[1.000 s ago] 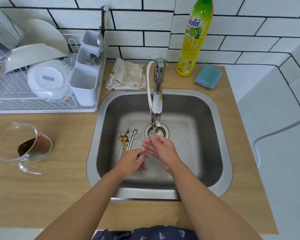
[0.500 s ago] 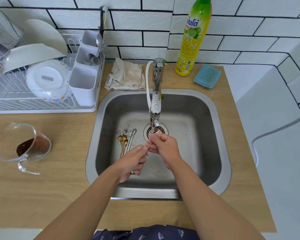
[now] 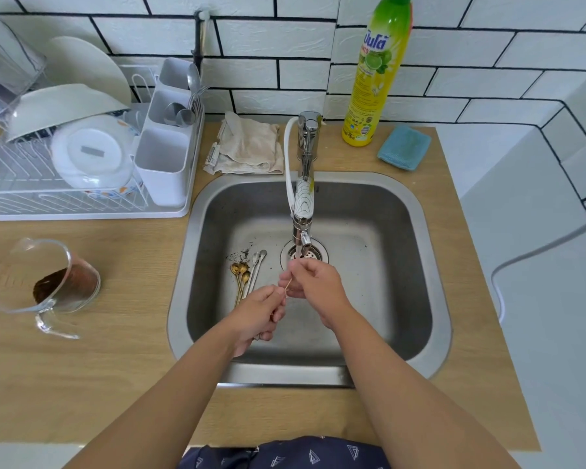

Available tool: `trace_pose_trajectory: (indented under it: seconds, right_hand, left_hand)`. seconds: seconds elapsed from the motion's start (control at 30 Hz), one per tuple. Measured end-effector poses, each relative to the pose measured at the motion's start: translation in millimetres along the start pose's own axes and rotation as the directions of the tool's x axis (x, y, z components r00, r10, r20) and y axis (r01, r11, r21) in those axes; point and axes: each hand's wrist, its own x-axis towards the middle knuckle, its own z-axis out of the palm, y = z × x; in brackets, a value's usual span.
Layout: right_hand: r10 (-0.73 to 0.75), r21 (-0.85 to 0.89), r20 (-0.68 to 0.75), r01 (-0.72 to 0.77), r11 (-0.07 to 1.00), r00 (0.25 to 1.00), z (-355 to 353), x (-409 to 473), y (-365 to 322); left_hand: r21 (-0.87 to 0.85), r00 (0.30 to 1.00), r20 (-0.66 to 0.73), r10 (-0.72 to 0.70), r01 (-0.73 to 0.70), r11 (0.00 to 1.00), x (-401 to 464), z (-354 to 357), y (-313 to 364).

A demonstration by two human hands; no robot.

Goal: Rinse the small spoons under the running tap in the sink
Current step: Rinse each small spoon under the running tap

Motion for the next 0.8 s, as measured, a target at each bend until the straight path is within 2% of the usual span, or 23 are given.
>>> trace_pose_trajectory:
  seconds: [0.13, 0.2, 0.27, 0.37, 0.53, 0.7, 0.73, 0.8]
  right_hand:
    - [-0.029, 0.076, -0.217, 0.046, 0.996, 0.976, -15, 4, -5]
    - [-0.036, 0.173, -0.351, 0.103, 0.98, 0.936, -29, 5, -8]
    - [-0.043, 0.228, -0.427, 0.153, 0.961, 0.903, -42, 6, -13]
    - [-0.052, 0.264, -0.464, 0.194, 0.945, 0.884, -54, 5, -18]
    - [-0.078, 0.259, -0.489, 0.231, 0.938, 0.869, -65, 3, -25]
    - [-0.046, 0.282, -0.539, 0.231, 0.931, 0.841, -73, 5, -25]
    - [-0.043, 0.286, -0.532, 0.227, 0.931, 0.846, -71, 5, -24]
    - [-0.037, 0.29, -0.494, 0.206, 0.935, 0.869, -62, 4, -20]
  left_hand:
    - [0.059, 0.997, -0.081, 0.02, -0.015, 0.998, 7, 0, 0]
    - [-0.047, 0.994, -0.104, 0.025, -0.03, 0.998, 15, 4, 4]
    - [-0.223, 0.991, -0.134, 0.027, -0.056, 0.973, 24, 15, 14]
    - [-0.45, 0.986, -0.164, 0.025, -0.097, 0.887, 40, 35, 32]
    - [-0.339, 0.989, -0.144, 0.039, -0.086, 0.937, 49, 47, 49]
    - [-0.534, 0.983, 0.137, 0.121, -0.03, 0.845, 44, 33, 40]
    - [-0.5, 0.984, 0.125, 0.124, -0.045, 0.865, 42, 32, 37]
    - [-0.379, 0.995, -0.03, 0.099, -0.103, 0.92, 41, 34, 35]
